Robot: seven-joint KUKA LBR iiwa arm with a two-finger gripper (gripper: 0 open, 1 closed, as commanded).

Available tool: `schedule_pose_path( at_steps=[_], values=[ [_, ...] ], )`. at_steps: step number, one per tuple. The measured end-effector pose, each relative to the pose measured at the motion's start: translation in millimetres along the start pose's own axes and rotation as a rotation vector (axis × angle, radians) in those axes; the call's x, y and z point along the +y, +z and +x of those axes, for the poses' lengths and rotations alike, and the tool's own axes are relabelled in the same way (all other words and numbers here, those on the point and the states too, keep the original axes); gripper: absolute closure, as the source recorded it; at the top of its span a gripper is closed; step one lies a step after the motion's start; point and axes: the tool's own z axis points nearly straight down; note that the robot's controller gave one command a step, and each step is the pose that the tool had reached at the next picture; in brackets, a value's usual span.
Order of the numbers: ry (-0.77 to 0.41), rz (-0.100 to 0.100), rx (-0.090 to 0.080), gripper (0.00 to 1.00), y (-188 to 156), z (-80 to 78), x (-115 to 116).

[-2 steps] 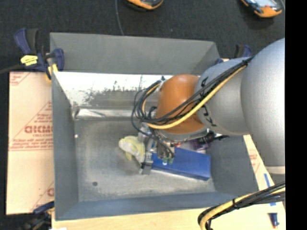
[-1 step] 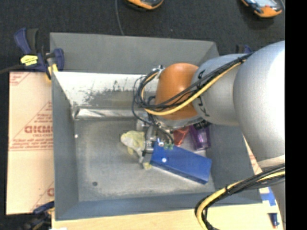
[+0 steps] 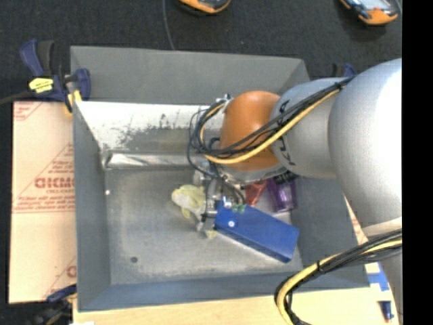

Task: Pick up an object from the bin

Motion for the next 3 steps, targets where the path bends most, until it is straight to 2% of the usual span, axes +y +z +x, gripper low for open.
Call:
schedule_pose_path(
  at_steps=[1,2,3],
  values=[
    [0.1,-0.001,-0.003,1.0,12.5,-23.5,20.1],
    [0.1,-0.001,-0.003,1.0,12.3,-23.5,20.0],
    [0.082,0.0,0.001,1.0,-47.1,-25.2,19.0]
  ],
)
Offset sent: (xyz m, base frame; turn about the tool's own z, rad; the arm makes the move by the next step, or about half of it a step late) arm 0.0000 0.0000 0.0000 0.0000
